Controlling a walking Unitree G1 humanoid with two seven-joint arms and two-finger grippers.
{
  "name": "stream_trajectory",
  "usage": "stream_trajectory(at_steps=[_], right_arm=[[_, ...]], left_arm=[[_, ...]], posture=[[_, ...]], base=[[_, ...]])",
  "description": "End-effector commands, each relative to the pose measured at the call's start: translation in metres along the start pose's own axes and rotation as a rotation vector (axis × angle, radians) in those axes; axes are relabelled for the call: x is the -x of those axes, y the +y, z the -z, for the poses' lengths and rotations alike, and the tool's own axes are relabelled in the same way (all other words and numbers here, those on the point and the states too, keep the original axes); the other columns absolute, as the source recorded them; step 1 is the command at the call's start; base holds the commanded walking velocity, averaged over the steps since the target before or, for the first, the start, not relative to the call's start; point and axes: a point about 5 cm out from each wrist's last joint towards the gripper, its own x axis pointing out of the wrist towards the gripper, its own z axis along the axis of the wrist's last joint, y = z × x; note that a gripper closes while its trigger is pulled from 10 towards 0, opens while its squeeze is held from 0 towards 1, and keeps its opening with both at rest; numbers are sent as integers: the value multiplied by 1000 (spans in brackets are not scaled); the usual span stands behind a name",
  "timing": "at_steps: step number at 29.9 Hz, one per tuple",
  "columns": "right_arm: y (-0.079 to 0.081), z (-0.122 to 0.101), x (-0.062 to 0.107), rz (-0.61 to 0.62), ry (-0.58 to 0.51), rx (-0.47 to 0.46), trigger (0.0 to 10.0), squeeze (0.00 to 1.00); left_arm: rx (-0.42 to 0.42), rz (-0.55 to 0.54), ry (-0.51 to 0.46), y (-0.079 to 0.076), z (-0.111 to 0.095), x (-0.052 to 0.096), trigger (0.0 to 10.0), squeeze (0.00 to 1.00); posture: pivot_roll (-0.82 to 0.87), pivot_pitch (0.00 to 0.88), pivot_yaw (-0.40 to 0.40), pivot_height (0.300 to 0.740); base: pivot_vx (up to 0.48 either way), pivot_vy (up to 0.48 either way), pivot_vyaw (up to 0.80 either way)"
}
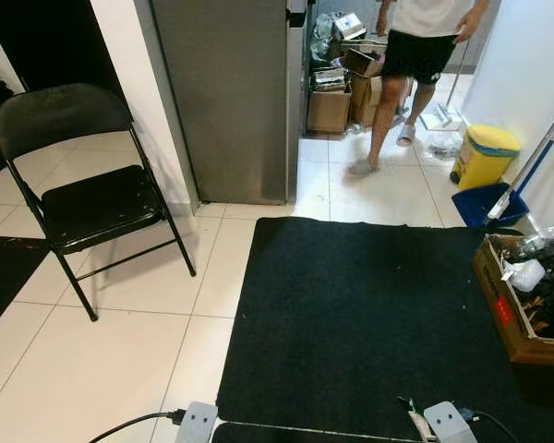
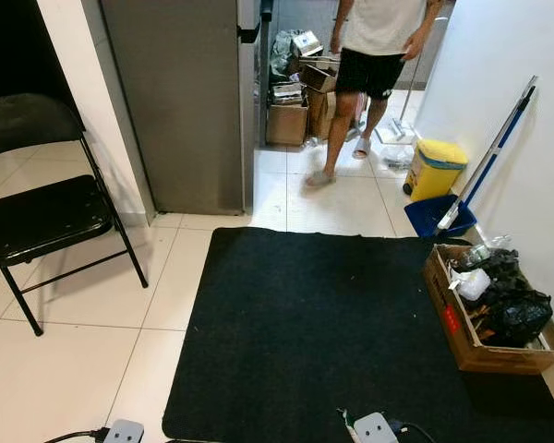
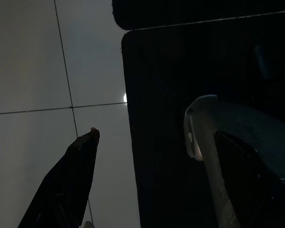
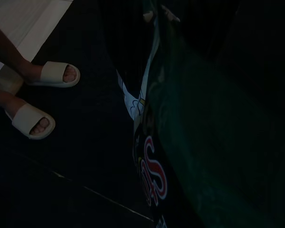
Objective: Restocking fridge
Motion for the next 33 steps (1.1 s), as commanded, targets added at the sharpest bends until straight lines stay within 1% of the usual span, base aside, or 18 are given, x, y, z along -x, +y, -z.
stream_trajectory(at_steps=[1, 8, 11, 18, 24, 33], right_arm=[[0, -4, 0, 3, -16, 24, 10000, 0], [2, -6, 0, 1, -21, 26, 10000, 0], [5, -7, -1, -4, -22, 23, 10000, 0], [8, -10, -1, -13, -28, 28, 10000, 0], [9, -13, -1, -16, -33, 37, 10000, 0], [10, -14, -1, -25, -29, 29, 10000, 0]], left_arm=[[-2, 1, 8, 1, 1, 0, 10000, 0], [-5, 0, 8, 3, -1, 0, 10000, 0], [-8, -22, 11, 9, -2, 1, 10000, 0], [-1, -26, 16, 12, -1, 1, 10000, 0], [18, -31, 17, 12, 0, 1, 10000, 0], [21, -29, 22, 12, 2, 2, 10000, 0]], posture=[[-24, 0, -28, 740], [-19, 0, -19, 740], [-9, 0, -14, 740], [5, 0, -18, 740], [11, 0, -21, 740], [8, 0, -16, 740]], base=[[0, 0, 0], [0, 0, 0], [0, 0, 0], [0, 0, 0], [0, 0, 0], [0, 0, -49]])
